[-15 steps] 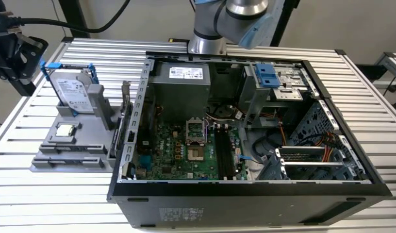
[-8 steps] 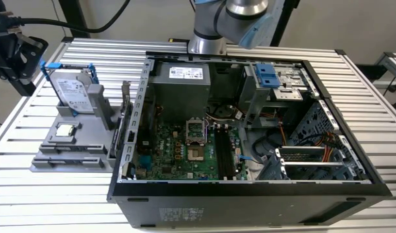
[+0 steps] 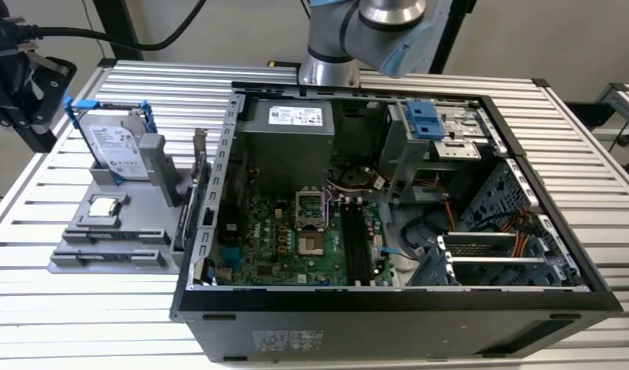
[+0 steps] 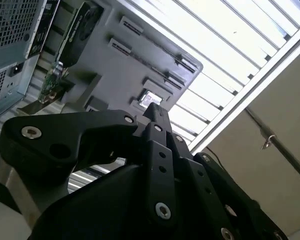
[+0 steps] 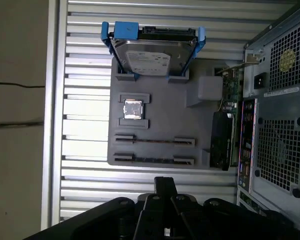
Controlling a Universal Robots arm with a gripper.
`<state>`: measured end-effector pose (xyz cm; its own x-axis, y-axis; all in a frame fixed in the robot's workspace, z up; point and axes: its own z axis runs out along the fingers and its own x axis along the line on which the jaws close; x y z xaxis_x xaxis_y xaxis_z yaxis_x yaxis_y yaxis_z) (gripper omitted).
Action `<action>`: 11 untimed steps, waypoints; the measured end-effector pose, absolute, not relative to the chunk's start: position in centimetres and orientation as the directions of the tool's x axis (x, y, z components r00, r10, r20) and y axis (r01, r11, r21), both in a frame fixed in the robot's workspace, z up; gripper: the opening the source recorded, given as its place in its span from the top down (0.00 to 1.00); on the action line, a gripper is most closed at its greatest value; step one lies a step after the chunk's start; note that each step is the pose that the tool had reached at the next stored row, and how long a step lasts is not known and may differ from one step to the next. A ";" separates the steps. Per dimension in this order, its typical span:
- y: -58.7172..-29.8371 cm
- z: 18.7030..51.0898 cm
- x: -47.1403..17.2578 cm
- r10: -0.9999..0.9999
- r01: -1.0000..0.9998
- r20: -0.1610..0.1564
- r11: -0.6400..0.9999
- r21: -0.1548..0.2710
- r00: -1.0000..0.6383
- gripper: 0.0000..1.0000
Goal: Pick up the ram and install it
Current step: 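Pick up the ram and move it above insertion slot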
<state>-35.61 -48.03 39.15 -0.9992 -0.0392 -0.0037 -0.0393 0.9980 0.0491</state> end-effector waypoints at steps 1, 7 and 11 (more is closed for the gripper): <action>-48.0 39.1 -35.6 -0.051 -0.051 -0.004 0.997 0.049 -0.999 1.00; -48.0 39.1 -35.6 -0.119 -0.119 -0.004 0.992 0.049 -0.993 1.00; -48.0 39.2 -35.6 -0.163 -0.163 -0.004 0.985 0.049 -0.987 1.00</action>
<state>-35.61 -48.03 39.15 -0.9867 -0.1626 -0.0037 -0.1626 0.9855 0.0490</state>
